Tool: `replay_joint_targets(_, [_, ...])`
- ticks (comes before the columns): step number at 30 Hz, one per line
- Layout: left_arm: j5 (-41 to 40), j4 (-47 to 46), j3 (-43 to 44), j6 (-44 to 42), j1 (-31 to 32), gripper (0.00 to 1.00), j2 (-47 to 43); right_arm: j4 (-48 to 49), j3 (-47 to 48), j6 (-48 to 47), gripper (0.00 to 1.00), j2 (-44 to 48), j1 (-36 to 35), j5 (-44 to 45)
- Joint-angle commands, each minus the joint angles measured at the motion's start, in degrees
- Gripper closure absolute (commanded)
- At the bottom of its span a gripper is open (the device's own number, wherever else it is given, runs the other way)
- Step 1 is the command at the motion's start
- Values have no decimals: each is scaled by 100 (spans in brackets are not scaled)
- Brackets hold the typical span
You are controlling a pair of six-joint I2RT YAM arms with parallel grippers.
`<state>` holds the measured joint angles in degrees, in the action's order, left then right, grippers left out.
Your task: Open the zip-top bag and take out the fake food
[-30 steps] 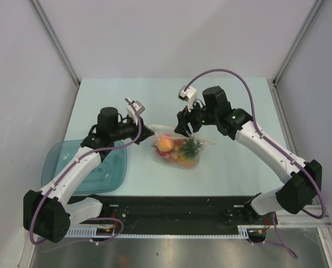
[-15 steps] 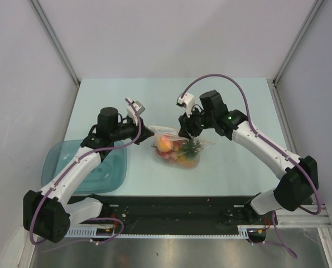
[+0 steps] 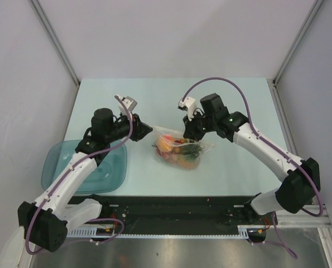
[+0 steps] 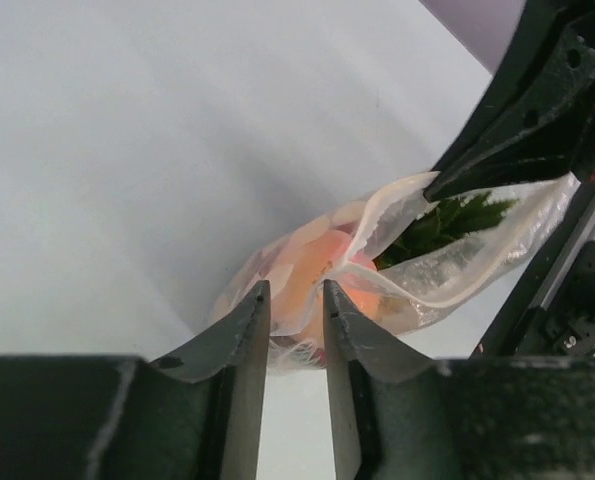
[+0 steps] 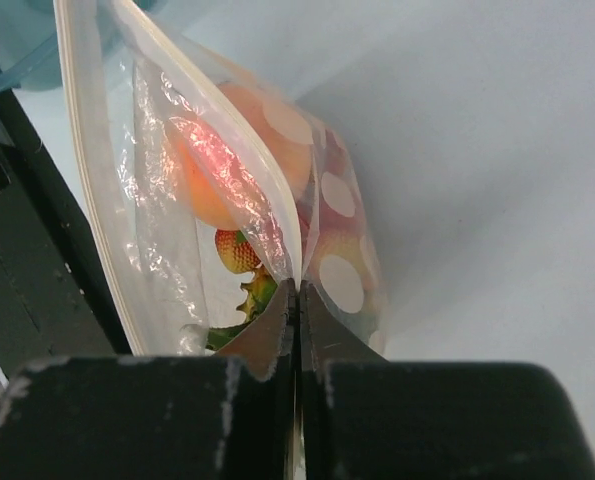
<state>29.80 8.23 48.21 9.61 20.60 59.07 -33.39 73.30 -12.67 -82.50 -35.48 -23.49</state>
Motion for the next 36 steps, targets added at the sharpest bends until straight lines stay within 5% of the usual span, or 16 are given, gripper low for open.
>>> replay_joint_targets(1, [-448, -24, 373, 777, 5, 63, -255, -45, 158, 686, 100, 629, -108, 703])
replay_joint_targets(8, [-609, 565, 1295, 2071, 5, 40, 155, 218, 80, 1468, 100, 1069, -336, 1311])
replay_joint_targets(12, [708, 171, 1937, 2449, 294, 53, 596, 614, -175, 2223, 100, 1140, -424, 1610])
replay_joint_targets(14, [712, 257, 2087, 2205, 566, 56, 650, 597, -123, 2636, 100, 982, -424, 1663])
replay_joint_targets(21, [-447, 1417, 2255, 1221, 1980, 60, 711, 157, 422, 3086, 100, 454, -424, 1566])
replay_joint_targets(24, [-1545, 1953, 2176, 1087, 2351, 60, 702, 280, 387, 3051, 100, 472, -415, 1444])
replay_joint_targets(30, [-2355, 1911, 2131, 1342, 2457, 62, 1062, 236, 291, 3033, 100, 533, -424, 1224])
replay_joint_targets(36, [-2856, 2358, 2570, 1229, 2492, 75, 1940, 219, 255, 3060, 100, 638, -424, 1215])
